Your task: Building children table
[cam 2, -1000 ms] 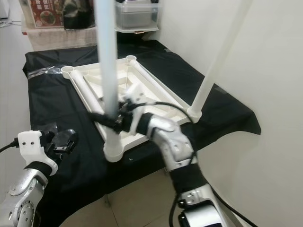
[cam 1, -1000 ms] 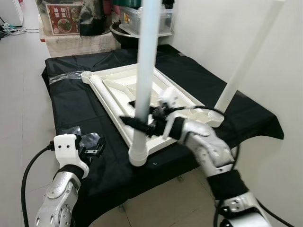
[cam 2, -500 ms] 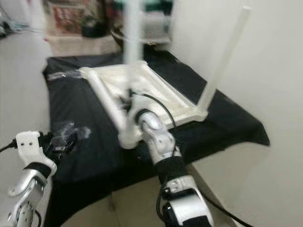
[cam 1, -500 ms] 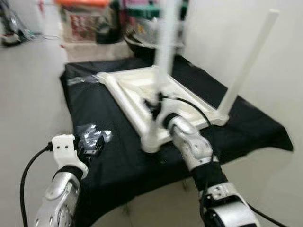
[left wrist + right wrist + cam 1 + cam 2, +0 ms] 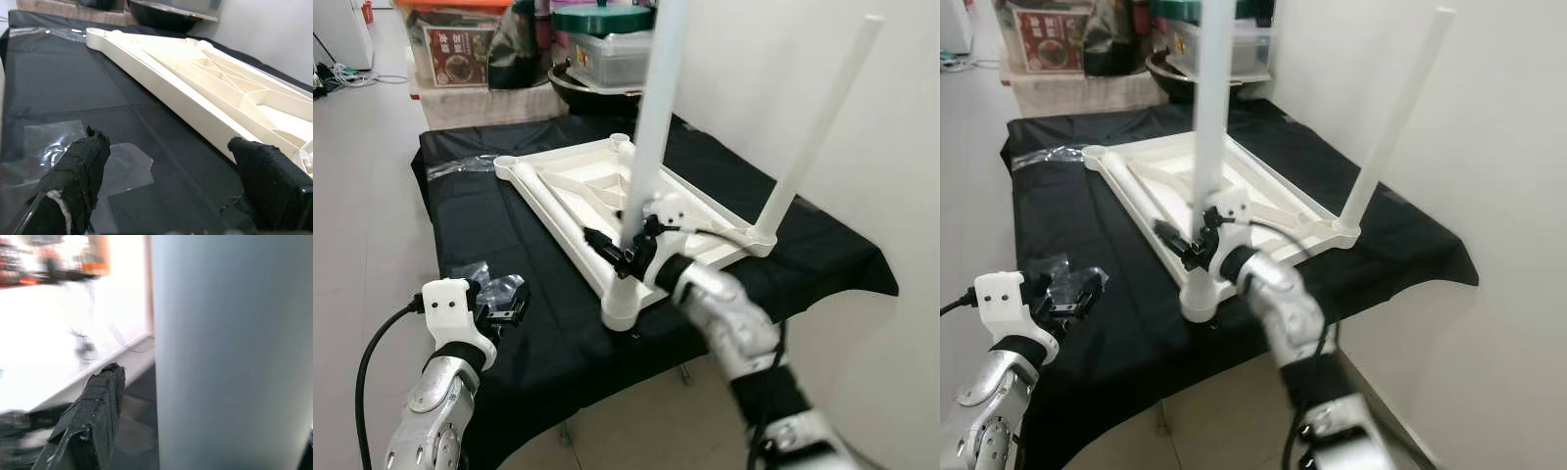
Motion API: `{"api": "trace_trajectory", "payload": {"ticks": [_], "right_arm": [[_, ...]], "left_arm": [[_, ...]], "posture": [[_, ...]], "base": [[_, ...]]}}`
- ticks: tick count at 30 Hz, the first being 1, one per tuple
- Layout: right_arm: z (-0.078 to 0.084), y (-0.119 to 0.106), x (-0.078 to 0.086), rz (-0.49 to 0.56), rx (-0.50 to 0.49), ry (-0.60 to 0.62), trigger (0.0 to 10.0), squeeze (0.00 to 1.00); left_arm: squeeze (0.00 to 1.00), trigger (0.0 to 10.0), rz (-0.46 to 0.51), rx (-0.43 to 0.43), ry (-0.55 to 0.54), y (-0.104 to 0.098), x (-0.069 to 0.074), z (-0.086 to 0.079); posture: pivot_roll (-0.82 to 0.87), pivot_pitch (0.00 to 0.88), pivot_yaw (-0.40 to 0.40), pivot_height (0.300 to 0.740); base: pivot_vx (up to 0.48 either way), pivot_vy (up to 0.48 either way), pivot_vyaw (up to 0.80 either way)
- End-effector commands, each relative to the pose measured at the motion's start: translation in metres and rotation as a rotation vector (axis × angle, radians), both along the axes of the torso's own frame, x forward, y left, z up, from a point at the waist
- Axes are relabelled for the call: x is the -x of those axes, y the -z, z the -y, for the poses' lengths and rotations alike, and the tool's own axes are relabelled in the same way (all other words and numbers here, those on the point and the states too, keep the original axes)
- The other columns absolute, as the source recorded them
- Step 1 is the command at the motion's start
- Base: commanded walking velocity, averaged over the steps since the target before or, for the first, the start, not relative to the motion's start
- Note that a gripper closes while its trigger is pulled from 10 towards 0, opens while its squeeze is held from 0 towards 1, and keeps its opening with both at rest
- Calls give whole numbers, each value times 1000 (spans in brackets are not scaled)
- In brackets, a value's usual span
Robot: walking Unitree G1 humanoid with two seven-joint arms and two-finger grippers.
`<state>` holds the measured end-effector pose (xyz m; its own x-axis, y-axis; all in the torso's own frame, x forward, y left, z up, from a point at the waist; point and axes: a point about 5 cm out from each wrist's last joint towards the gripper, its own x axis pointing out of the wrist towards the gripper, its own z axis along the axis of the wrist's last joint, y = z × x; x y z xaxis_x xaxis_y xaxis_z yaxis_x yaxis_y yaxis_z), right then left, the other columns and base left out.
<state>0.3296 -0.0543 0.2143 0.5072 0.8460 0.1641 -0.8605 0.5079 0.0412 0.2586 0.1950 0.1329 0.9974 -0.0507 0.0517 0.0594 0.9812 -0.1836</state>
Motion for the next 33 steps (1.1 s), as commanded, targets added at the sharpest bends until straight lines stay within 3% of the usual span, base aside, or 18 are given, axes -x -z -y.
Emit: {"api": "trace_trajectory", "payload": {"ticks": [1,5,6,7,8,10,15,16,19,23,24,25,26,27,28,29,31,33], "right_arm": [[-11,-5,9,18,-7,-132,10000,0],[-18,8,6,50,105,-224,9137,0],[-22,14,4,45,129,-229,4510,0],[-24,18,3,39,139,-231,3725,0],[-27,21,0,21,146,-210,0,0],[-26,28,-17,27,222,-6,0,0],[-12,30,-39,-82,203,311,0,0],[25,45,-48,-215,230,737,0,0],[45,54,-47,-244,271,930,0,0],[35,62,-30,-267,246,838,0,0],[29,63,-26,-282,231,799,7490,0],[29,63,-26,-282,231,799,7490,0],[20,60,-21,-249,213,733,10000,0],[13,57,-20,-220,202,698,10000,0],[6,50,-17,-188,146,622,10000,918],[2,44,-17,-169,101,568,10000,1000],[-10,29,-12,-148,27,375,10000,1000],[-14,24,-9,-145,14,319,10000,1000]], "left_arm": [[0,10000,-11,11,8,3,0,0],[0,10000,-9,13,7,3,0,0],[0,10000,-10,12,8,3,-1,0],[0,10000,-10,12,9,3,-1,1],[0,10000,-10,12,9,3,-1,1],[0,10000,-10,13,9,3,-1,1],[0,10000,-9,15,7,3,1,1],[0,10000,-8,20,7,2,2,1],[0,10000,-7,22,8,2,2,0],[0,10000,-9,22,14,2,1,1],[0,10000,-9,23,14,2,1,0],[0,10000,-9,23,14,2,1,0],[0,10000,-10,22,14,3,0,0],[0,10000,-10,22,14,3,0,0],[0,10000,-11,21,13,3,0,0],[0,10000,-11,21,13,3,0,0],[0,10000,-12,21,14,3,0,0],[0,10000,-12,21,14,4,0,0]], "posture": [[110,0,-114,740],[114,0,-117,740],[117,0,-118,740],[117,0,-118,740],[122,0,-122,740],[125,0,-123,740],[121,0,-121,740],[115,0,-118,740],[111,0,-114,740],[110,0,-112,740],[107,0,-109,740],[107,0,-109,740],[106,0,-106,740],[106,0,-106,740],[108,0,-104,740],[108,0,-104,740],[109,0,-104,740],[109,0,-104,740]], "base": [[0,0,0],[0,0,0],[0,0,0],[0,0,0],[0,0,0],[0,0,0],[0,0,0],[0,0,0],[0,0,0],[0,0,0],[0,0,0],[0,0,0],[0,0,0],[0,0,0],[0,0,0],[0,0,0],[0,0,0],[0,0,0]]}}
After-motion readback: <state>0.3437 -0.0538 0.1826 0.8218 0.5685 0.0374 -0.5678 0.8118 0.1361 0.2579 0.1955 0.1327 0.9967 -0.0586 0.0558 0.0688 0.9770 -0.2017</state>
